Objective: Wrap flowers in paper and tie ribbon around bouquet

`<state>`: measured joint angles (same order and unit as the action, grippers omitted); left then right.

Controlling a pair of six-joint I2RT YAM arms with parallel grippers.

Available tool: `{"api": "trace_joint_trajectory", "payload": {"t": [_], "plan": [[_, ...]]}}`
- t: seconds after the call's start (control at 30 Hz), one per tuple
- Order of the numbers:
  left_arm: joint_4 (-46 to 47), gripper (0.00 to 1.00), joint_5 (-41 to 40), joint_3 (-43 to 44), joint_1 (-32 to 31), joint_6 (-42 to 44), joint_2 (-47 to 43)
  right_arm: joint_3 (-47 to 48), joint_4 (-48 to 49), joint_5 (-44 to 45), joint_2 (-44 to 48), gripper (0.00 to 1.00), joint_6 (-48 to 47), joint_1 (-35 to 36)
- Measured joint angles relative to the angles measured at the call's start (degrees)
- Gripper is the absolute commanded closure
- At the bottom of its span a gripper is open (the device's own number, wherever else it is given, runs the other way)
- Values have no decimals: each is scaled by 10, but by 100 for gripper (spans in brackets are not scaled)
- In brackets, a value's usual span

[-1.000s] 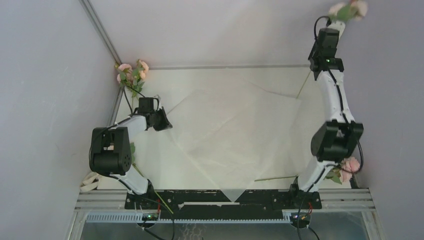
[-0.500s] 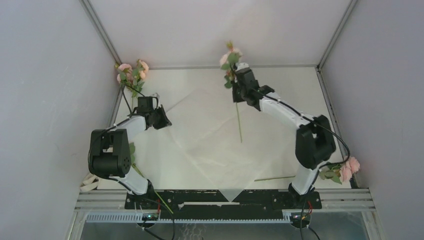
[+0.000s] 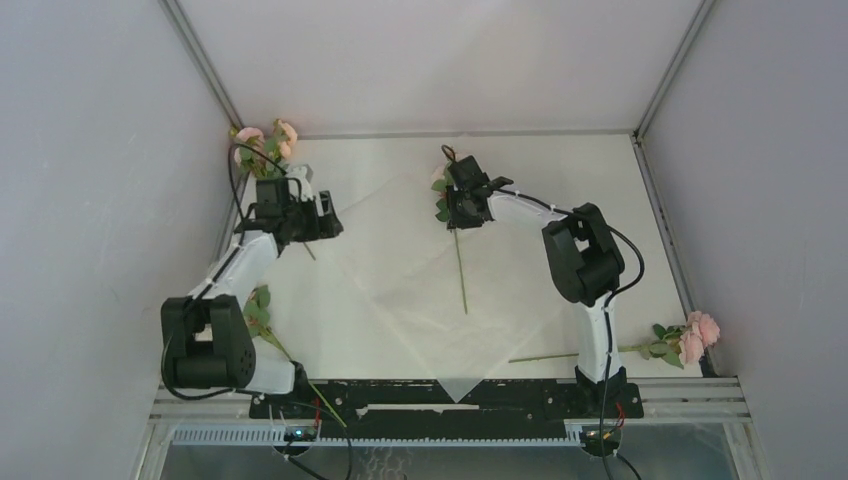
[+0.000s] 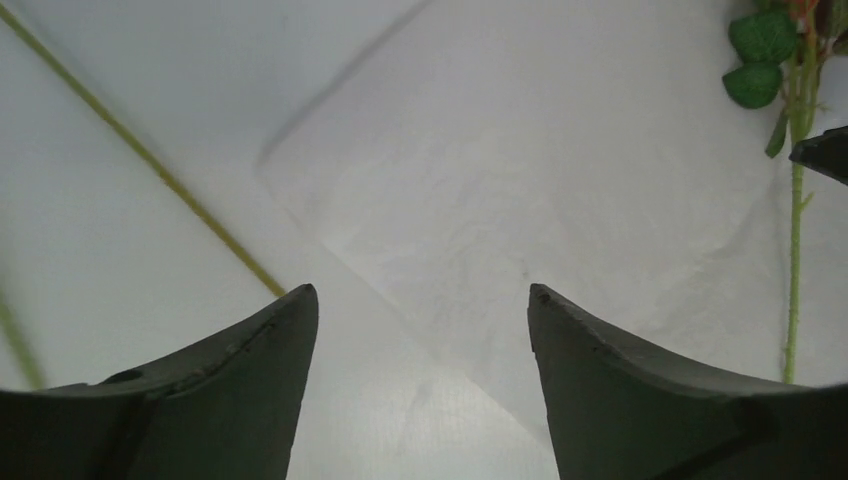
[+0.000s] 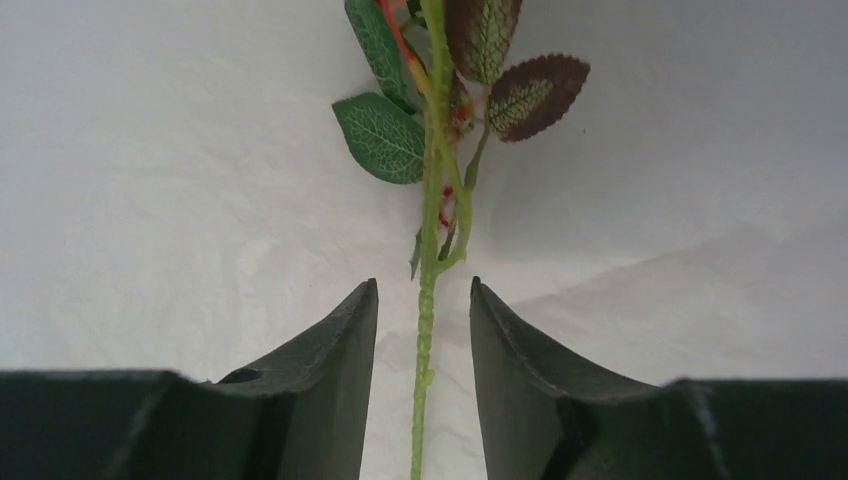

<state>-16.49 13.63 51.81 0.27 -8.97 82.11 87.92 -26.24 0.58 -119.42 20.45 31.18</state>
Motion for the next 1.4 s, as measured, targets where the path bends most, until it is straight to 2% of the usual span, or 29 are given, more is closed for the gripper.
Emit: {"api": "trace_joint_trajectory", "payload": {"t": [0.1, 0.2, 0.27, 0.37, 0.5, 0.6, 0.67, 0.8, 0.83, 0.9, 0.93, 1.1, 1.2, 1.27, 1.4], "plan": [[-33, 17, -5, 52, 29, 44, -23, 15, -12, 13, 6, 51, -7, 3], [-69, 21, -36, 125, 88, 77, -2, 16, -22, 28, 31, 51, -14, 11], [-102, 22, -57, 182, 128, 93, 46, 14, -22, 31, 51, 51, -20, 17], [-161, 22, -90, 294, 168, 126, 167, 6, -17, 30, 88, 51, -27, 26], [-240, 19, -111, 382, 174, 173, 297, -19, -5, 19, 113, 51, -35, 27], [-291, 22, -143, 430, 169, 206, 367, -42, -4, 14, 114, 51, -37, 26], [-327, 27, -165, 476, 166, 230, 417, -57, -9, 8, 114, 51, -37, 26], [-384, 52, -181, 547, 163, 260, 478, -63, -10, 6, 114, 51, -39, 25], [-391, 64, -183, 555, 163, 265, 481, -63, -8, 6, 114, 51, -39, 23], [-403, 96, -185, 562, 163, 272, 483, -63, -7, 6, 114, 51, -40, 22], [-409, 99, -184, 563, 163, 275, 483, -63, -7, 6, 114, 51, -41, 22], [-424, 100, -169, 557, 163, 283, 480, -63, -5, 6, 114, 51, -49, 22], [-398, 100, -141, 504, 170, 268, 445, -64, -6, 6, 116, 51, -54, 22], [-371, 100, -105, 440, 179, 243, 384, -68, -5, 4, 124, 51, -59, 22], [-348, 100, -21, 390, 198, 202, 244, -84, 10, -33, 160, 51, -62, 27]]}}
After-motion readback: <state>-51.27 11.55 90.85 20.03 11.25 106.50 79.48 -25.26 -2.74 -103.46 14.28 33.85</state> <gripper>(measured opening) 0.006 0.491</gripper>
